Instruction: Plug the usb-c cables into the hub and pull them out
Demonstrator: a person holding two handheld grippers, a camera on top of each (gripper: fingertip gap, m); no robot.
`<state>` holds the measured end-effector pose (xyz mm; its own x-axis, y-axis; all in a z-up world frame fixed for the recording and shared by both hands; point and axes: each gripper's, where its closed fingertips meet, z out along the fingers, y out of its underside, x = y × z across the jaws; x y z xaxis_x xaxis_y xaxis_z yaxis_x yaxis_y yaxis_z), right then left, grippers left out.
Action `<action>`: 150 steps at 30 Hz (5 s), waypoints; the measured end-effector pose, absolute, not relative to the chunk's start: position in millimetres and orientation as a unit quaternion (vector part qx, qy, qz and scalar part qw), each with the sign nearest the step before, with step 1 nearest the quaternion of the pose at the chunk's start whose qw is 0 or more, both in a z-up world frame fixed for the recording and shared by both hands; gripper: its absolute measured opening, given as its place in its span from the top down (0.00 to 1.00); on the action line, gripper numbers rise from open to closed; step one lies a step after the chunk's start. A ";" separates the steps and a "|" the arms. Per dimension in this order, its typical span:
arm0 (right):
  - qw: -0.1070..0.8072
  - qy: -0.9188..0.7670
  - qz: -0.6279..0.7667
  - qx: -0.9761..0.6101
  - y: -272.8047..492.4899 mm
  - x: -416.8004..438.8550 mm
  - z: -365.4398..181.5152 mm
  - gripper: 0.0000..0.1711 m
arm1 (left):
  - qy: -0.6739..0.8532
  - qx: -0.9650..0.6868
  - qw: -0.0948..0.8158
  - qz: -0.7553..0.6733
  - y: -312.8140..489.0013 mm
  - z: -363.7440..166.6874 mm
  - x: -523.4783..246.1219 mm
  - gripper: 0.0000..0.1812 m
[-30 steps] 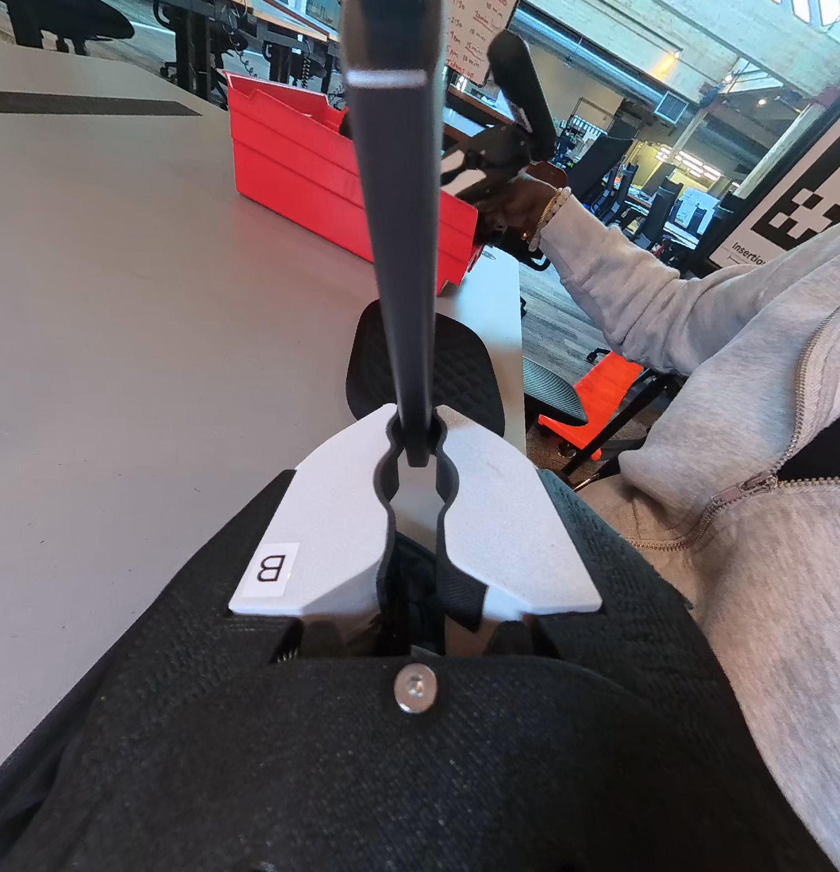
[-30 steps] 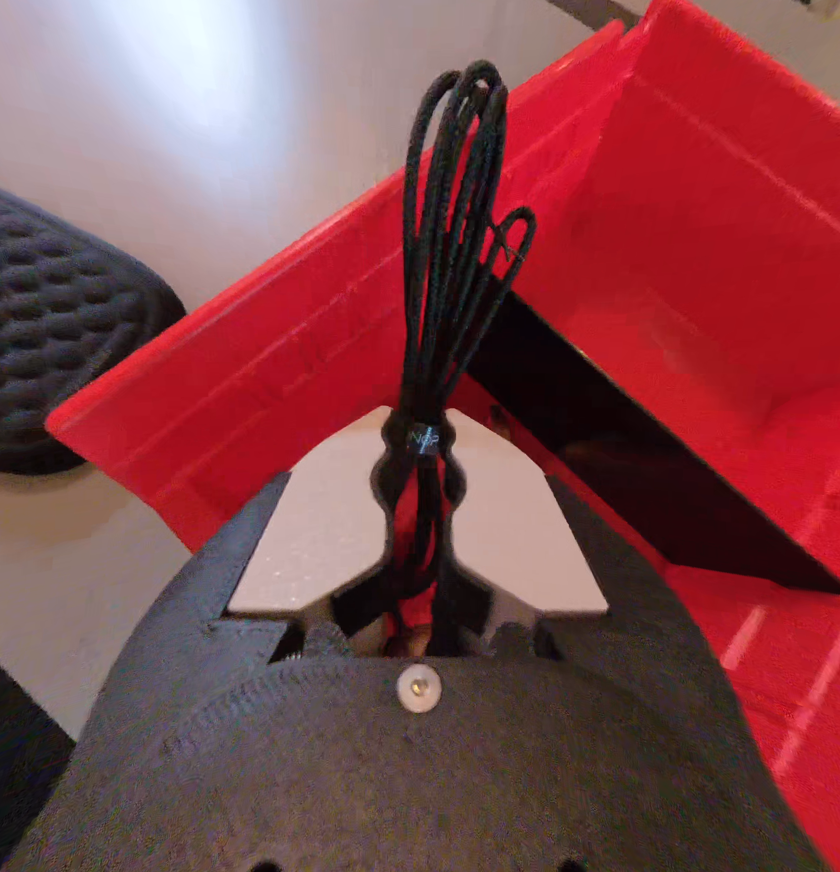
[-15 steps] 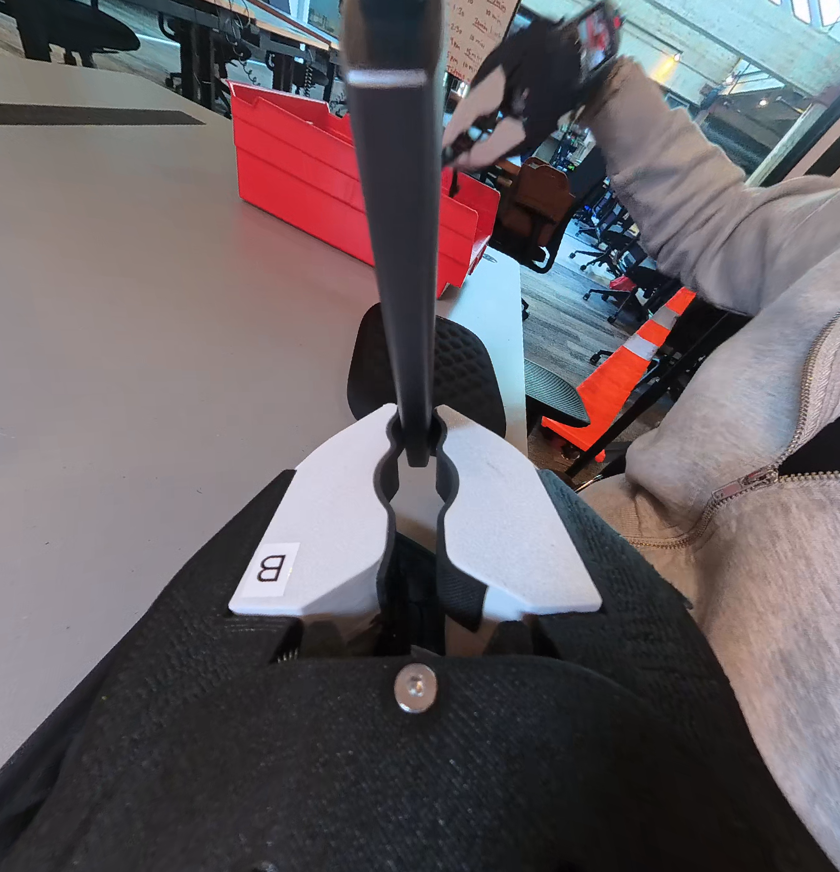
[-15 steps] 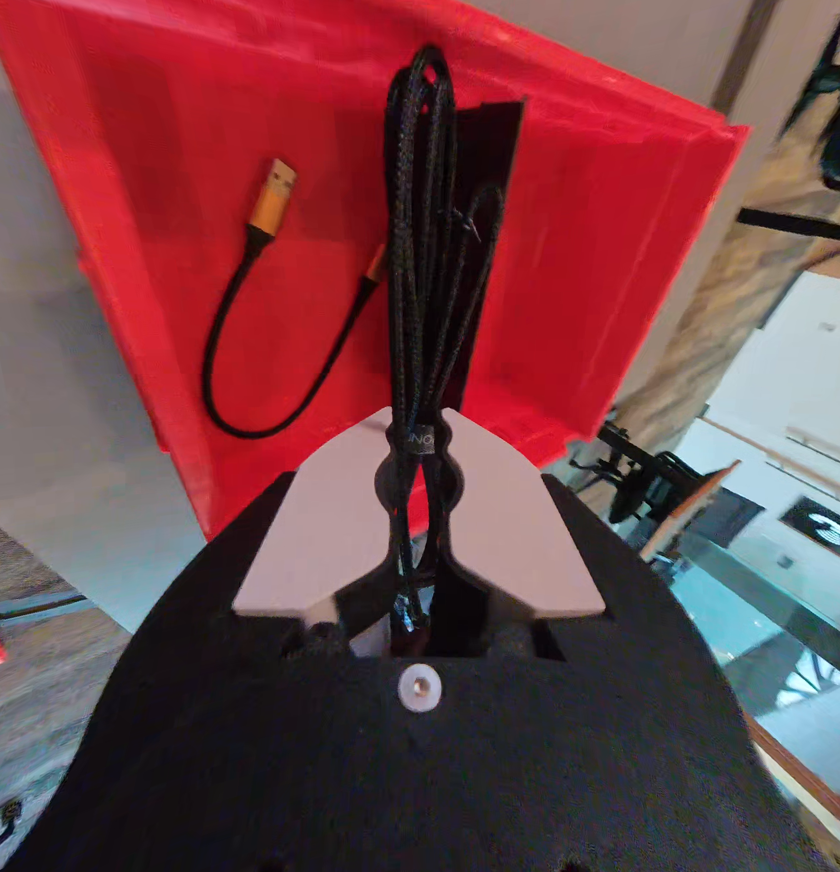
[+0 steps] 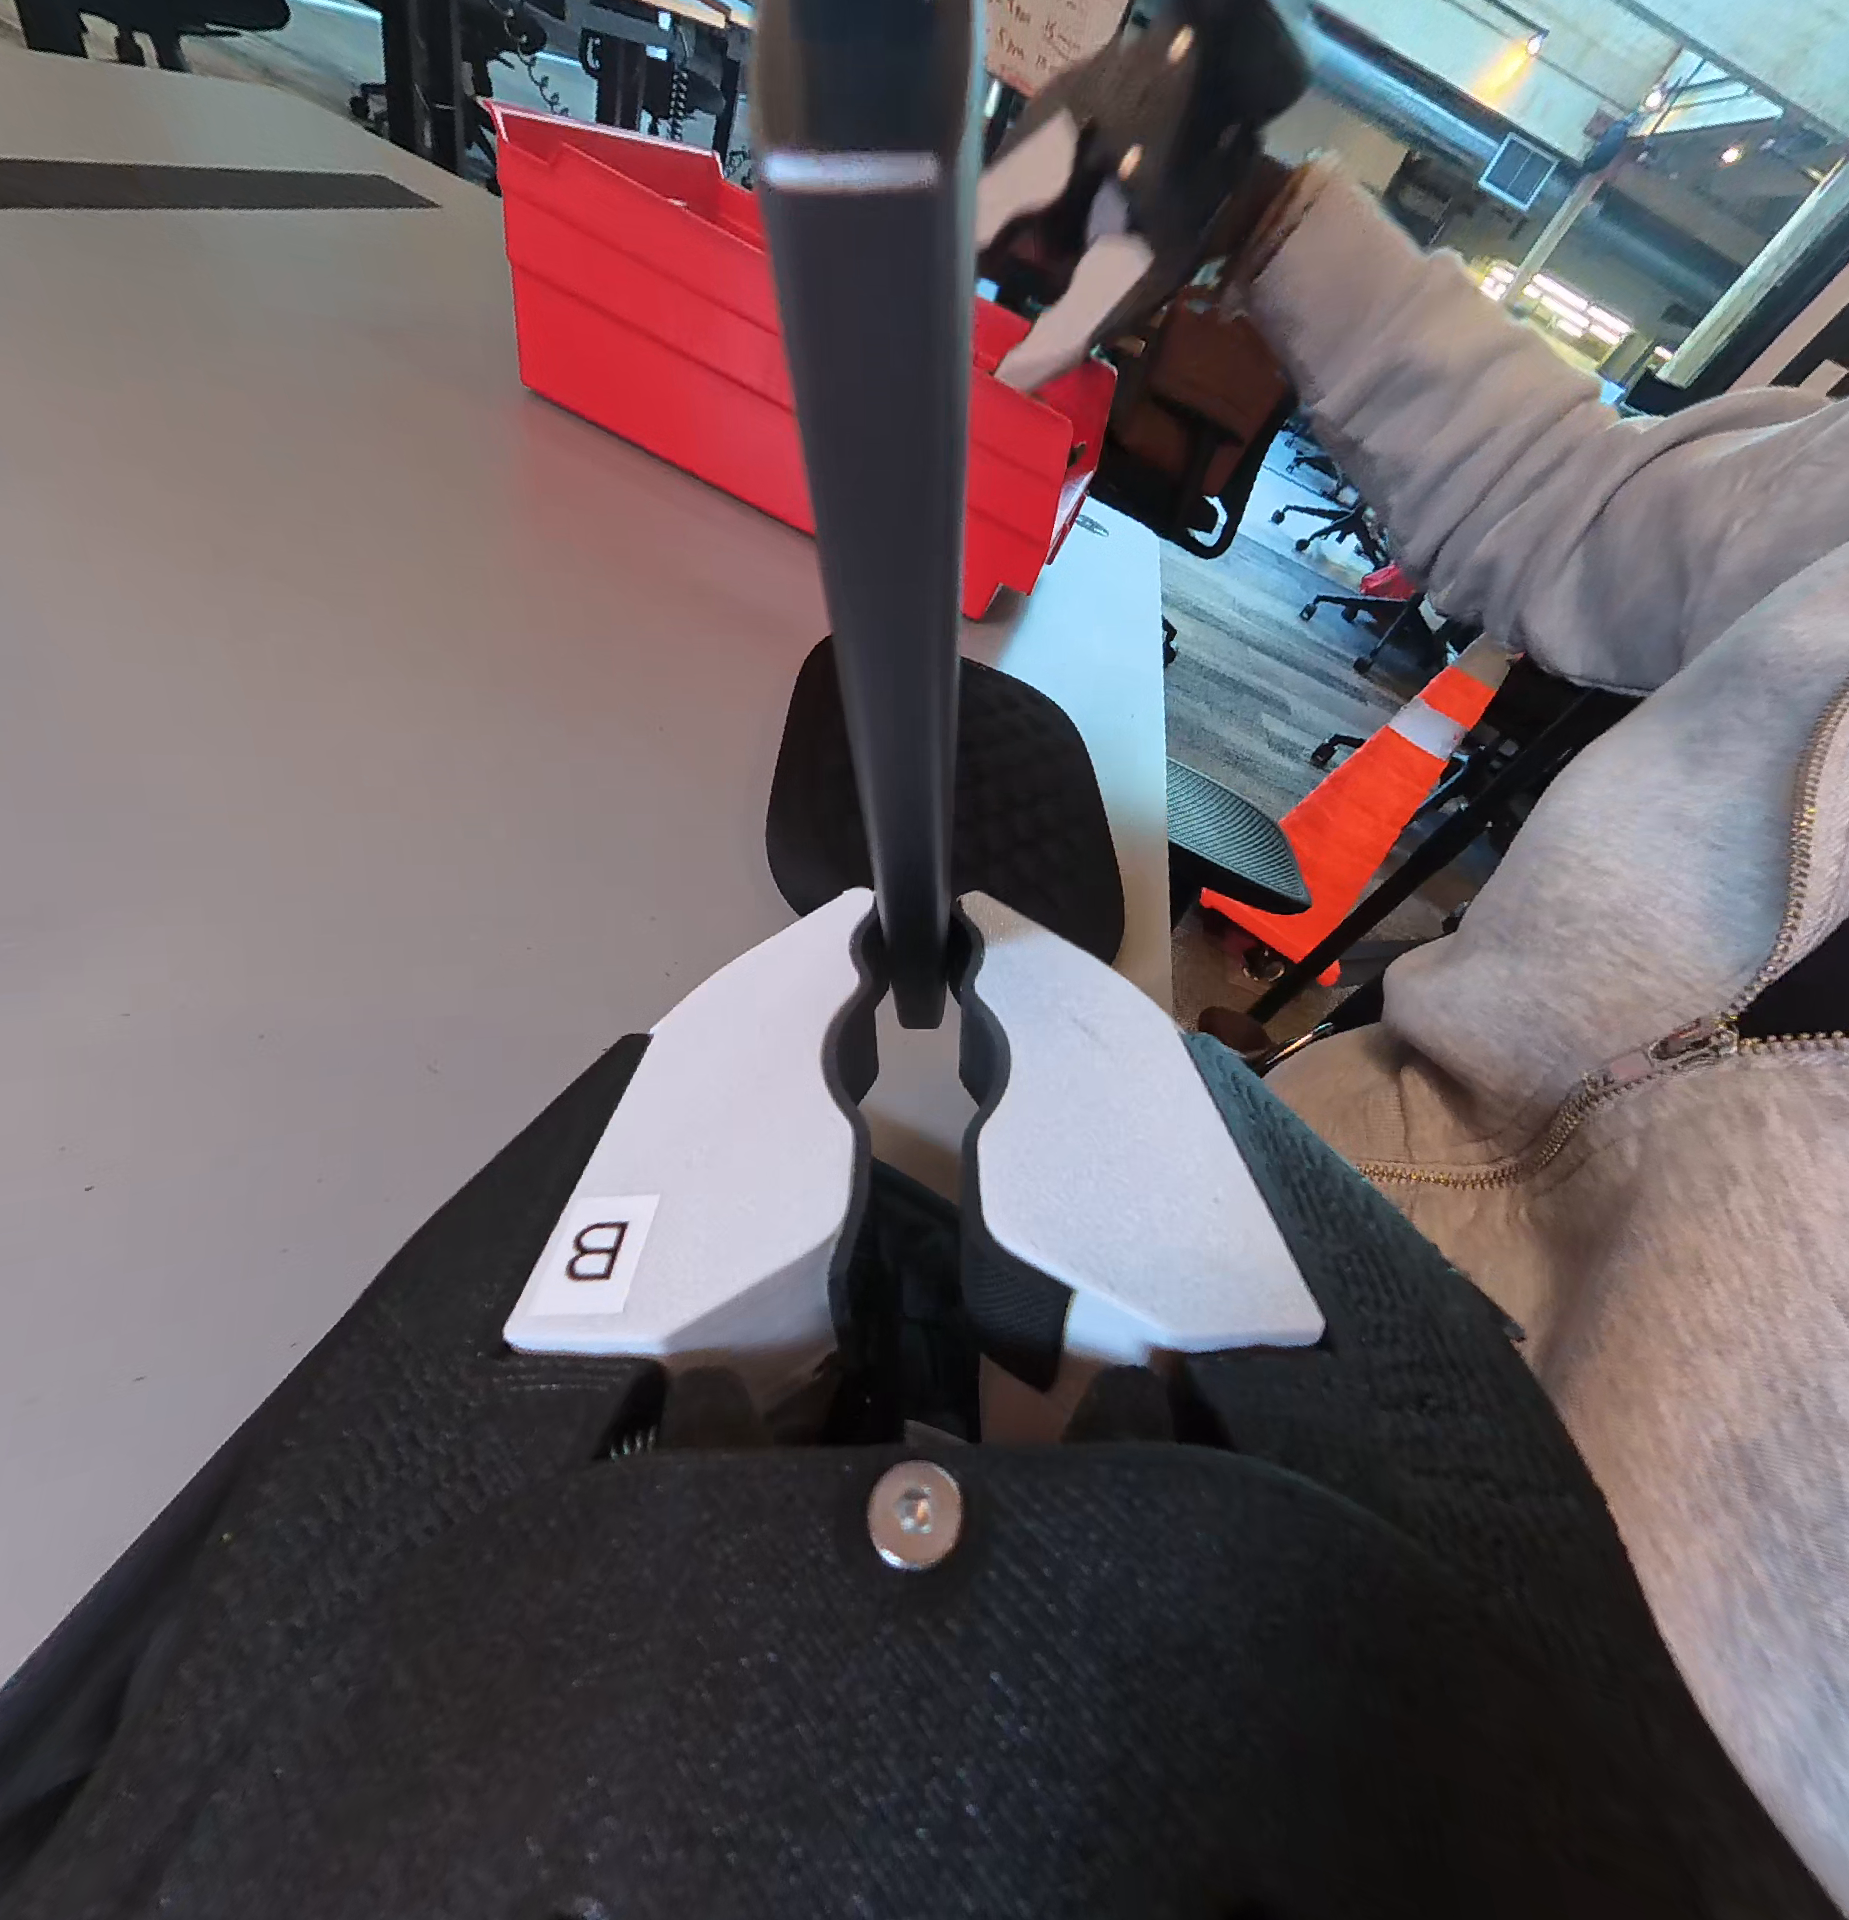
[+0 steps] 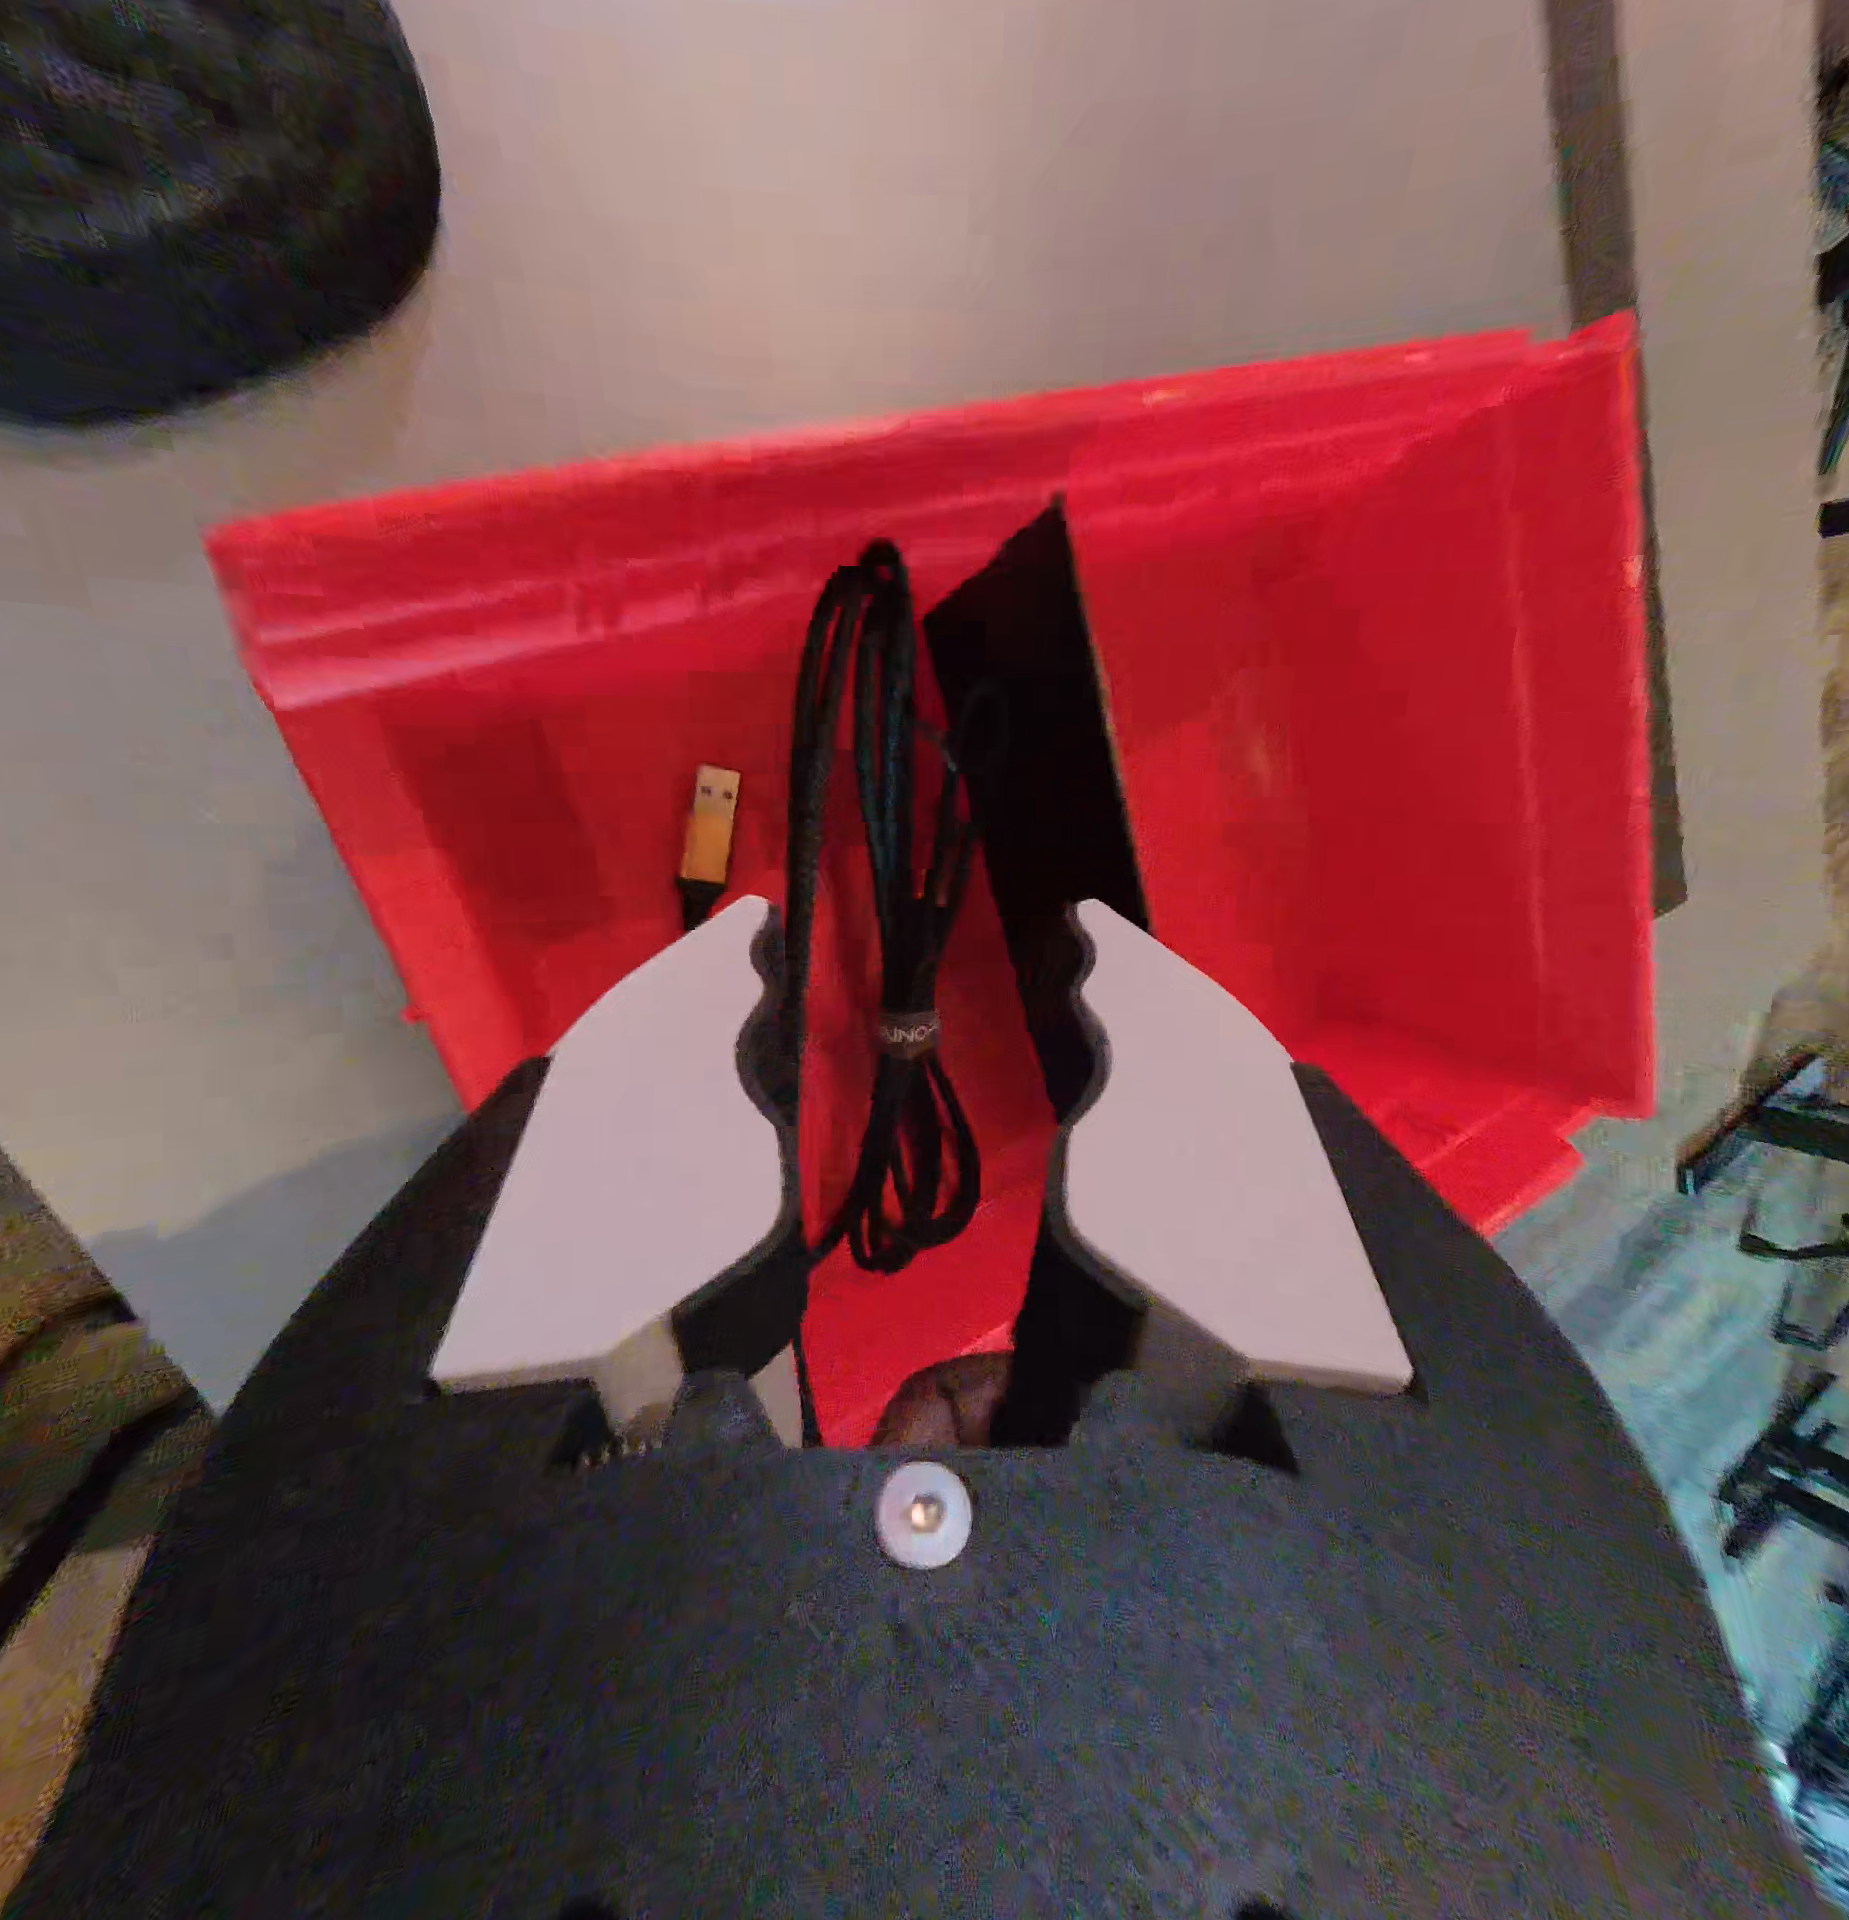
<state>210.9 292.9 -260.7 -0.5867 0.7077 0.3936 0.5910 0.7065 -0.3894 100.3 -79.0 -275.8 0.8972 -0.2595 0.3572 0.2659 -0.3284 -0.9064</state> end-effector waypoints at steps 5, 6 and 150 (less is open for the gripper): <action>0.226 -0.855 0.156 -0.440 287.7 239.9 -214.9 0.71 | -0.003 -0.777 0.585 -0.232 -79.9 -273.8 99.8 0.94; 0.201 -0.851 0.150 -0.461 289.8 251.7 -214.7 0.73 | -0.002 -0.777 0.586 -0.232 -80.1 -273.4 100.0 0.94; 0.473 -0.803 0.068 -0.356 312.1 188.1 -107.5 0.94 | 0.050 -0.462 0.884 0.048 -123.3 -186.7 95.2 0.53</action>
